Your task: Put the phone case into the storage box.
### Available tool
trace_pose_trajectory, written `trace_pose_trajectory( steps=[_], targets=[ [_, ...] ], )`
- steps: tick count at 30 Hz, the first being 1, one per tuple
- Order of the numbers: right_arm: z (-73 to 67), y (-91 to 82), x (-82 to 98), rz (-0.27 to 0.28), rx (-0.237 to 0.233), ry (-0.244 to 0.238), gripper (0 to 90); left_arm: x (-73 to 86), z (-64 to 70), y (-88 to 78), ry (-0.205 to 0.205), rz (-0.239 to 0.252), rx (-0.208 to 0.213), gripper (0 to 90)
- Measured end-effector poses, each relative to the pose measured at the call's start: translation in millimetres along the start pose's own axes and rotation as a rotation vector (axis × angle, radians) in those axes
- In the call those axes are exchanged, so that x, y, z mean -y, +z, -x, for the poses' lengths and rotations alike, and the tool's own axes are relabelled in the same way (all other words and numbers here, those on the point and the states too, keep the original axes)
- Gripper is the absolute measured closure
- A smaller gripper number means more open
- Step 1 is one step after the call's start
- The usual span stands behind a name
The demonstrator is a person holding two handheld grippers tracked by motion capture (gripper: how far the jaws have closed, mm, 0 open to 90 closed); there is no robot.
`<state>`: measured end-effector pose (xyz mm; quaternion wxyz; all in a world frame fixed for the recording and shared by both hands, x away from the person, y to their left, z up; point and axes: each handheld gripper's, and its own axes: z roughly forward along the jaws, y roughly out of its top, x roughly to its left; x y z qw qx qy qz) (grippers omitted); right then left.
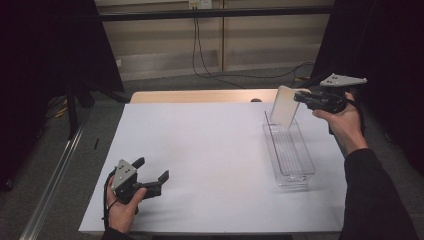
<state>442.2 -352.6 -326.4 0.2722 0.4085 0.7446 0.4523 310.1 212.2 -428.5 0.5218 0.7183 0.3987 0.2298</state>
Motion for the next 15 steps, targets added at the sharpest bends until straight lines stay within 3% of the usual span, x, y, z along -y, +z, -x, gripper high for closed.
trace_pose_trajectory(
  steps=[6, 15],
  targets=[
    [2.4, 8.1, 6.4, -0.017, -0.007, -0.027, 81.1, 1.3, -3.4, -0.5, -0.015, 0.003, -0.014, 2.8],
    [5.5, 21.7, 11.9, -0.034, 0.002, -0.031, 81.1, 2.1, -4.0, 0.5, -0.007, -0.011, -0.014, 2.8]
  ],
)
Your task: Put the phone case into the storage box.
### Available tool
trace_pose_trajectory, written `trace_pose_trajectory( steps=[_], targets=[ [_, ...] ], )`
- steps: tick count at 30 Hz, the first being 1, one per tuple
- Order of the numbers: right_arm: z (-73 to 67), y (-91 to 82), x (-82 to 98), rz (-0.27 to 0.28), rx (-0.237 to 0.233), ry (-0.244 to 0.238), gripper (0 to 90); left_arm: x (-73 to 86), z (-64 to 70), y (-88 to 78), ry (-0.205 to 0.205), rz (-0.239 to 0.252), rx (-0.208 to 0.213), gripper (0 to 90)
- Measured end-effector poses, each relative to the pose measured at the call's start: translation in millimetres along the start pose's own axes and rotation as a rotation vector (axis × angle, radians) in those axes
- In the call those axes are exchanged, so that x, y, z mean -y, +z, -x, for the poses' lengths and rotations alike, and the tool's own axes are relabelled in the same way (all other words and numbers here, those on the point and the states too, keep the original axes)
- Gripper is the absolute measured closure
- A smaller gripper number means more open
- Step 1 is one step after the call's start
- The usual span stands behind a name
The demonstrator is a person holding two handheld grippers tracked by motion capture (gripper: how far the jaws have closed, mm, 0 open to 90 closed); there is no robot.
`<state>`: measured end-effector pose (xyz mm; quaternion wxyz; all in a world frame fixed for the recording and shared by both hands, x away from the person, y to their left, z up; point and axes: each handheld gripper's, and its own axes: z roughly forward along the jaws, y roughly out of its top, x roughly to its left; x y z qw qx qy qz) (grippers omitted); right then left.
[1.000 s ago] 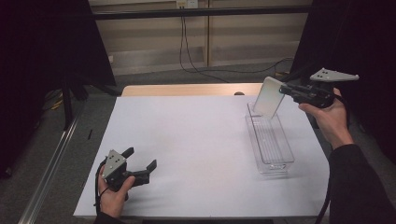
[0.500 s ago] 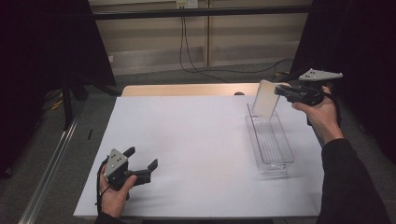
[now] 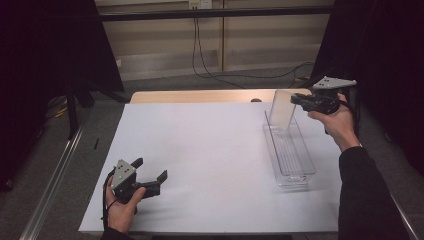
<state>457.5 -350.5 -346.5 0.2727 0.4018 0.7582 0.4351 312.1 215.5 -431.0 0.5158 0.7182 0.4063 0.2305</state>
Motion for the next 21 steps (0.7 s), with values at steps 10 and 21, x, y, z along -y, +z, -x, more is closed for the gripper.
trace_pose_trajectory(
  steps=[10, 21],
  targets=[
    [1.4, 10.8, 3.7, -0.011, 0.000, -0.008, 81.1, 0.4, -0.8, -0.2, 0.001, -0.001, -0.002, 2.8],
    [1.3, 19.7, 6.5, -0.019, 0.002, -0.021, 81.0, 0.2, -1.5, 0.8, 0.006, -0.003, -0.008, 2.8]
  ],
)
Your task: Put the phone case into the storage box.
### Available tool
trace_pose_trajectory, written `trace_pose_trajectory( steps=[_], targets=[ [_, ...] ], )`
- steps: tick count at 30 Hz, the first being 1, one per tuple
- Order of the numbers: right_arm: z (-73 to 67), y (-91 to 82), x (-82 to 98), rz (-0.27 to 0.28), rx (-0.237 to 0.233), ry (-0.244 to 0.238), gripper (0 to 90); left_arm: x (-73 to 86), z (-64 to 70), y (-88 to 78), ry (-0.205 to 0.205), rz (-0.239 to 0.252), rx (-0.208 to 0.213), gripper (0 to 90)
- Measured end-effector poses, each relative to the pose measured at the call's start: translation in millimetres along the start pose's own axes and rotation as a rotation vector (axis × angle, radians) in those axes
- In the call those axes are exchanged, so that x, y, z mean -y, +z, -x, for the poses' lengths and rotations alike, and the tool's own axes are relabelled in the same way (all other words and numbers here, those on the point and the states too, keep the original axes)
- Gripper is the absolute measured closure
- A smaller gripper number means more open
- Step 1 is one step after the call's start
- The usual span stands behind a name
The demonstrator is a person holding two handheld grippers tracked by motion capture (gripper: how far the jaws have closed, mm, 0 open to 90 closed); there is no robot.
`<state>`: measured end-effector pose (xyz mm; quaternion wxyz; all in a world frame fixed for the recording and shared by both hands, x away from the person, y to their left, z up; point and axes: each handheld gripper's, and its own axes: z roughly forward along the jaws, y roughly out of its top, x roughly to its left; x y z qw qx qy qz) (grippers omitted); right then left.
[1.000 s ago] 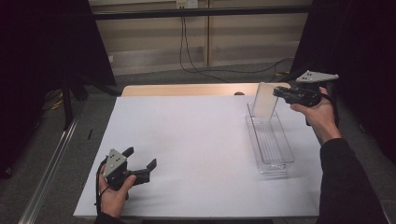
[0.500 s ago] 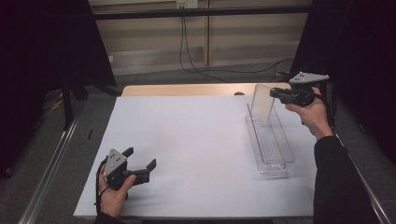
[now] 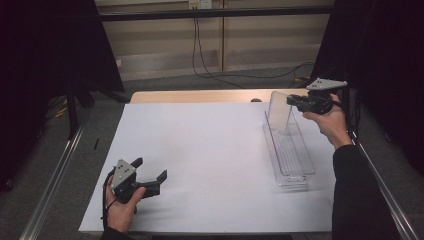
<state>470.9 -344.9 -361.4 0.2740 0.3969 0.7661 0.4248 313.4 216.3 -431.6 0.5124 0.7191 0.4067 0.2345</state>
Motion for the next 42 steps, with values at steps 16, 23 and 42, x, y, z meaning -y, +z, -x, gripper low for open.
trace_pose_trajectory(
  steps=[16, 23, 42],
  targets=[
    [0.5, 5.7, 0.1, -0.079, 0.028, -0.042, 80.6, -0.1, 0.3, 2.3, 0.019, -0.007, 0.000, 2.8],
    [-1.3, 10.1, -5.4, -0.118, 0.063, -0.098, 80.3, -0.4, 1.1, 3.6, 0.025, -0.008, 0.003, 2.9],
    [0.3, 20.6, -6.6, -0.132, 0.093, -0.112, 77.9, 0.1, 2.1, 6.2, 0.035, -0.016, 0.007, 3.0]
  ],
)
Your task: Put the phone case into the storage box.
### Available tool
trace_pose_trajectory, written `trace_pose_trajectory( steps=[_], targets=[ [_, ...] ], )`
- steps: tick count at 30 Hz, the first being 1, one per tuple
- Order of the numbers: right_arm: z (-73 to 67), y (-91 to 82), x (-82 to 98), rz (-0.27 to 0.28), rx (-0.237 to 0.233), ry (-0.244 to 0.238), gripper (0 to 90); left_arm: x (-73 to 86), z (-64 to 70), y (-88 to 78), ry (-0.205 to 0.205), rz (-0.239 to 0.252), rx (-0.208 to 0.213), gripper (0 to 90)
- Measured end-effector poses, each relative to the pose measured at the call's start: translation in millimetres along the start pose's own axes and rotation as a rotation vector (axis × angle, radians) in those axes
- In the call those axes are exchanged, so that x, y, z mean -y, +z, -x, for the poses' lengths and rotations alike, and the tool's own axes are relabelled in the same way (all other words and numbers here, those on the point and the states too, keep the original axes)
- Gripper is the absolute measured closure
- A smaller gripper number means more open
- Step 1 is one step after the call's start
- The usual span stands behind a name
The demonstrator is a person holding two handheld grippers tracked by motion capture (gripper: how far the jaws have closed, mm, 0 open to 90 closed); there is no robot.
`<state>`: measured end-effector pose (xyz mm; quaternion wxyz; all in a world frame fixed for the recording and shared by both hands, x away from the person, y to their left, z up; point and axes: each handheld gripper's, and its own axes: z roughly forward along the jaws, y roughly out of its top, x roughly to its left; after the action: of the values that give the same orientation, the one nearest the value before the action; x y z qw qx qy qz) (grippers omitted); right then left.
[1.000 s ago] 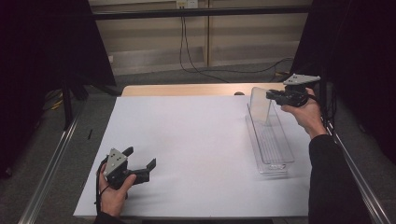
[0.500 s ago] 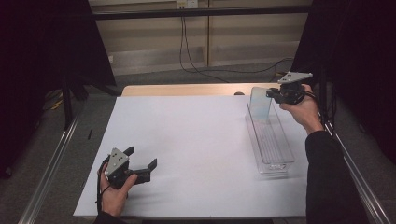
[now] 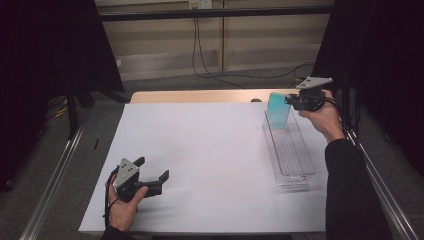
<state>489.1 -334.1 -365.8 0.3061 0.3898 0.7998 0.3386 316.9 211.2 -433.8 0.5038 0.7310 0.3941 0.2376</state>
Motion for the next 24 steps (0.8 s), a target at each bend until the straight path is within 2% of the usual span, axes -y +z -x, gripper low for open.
trace_pose_trajectory(
  steps=[9, 13, 19, 24],
  targets=[
    [3.4, -3.4, 1.7, -0.035, -0.027, 0.041, 77.6, -0.3, 0.1, 0.2, 0.006, -0.001, 0.002, 3.0],
    [3.4, -4.8, 1.4, -0.053, -0.038, 0.041, 77.4, -0.4, 0.8, 1.1, 0.005, 0.000, 0.003, 3.0],
    [0.7, -2.9, -4.3, -0.101, -0.009, -0.009, 76.7, -0.5, 1.0, 1.5, 0.016, -0.004, 0.007, 3.0],
    [-2.2, 1.5, -6.9, -0.100, 0.028, -0.065, 76.3, 0.4, 3.2, 2.7, 0.022, -0.011, 0.013, 3.0]
  ],
)
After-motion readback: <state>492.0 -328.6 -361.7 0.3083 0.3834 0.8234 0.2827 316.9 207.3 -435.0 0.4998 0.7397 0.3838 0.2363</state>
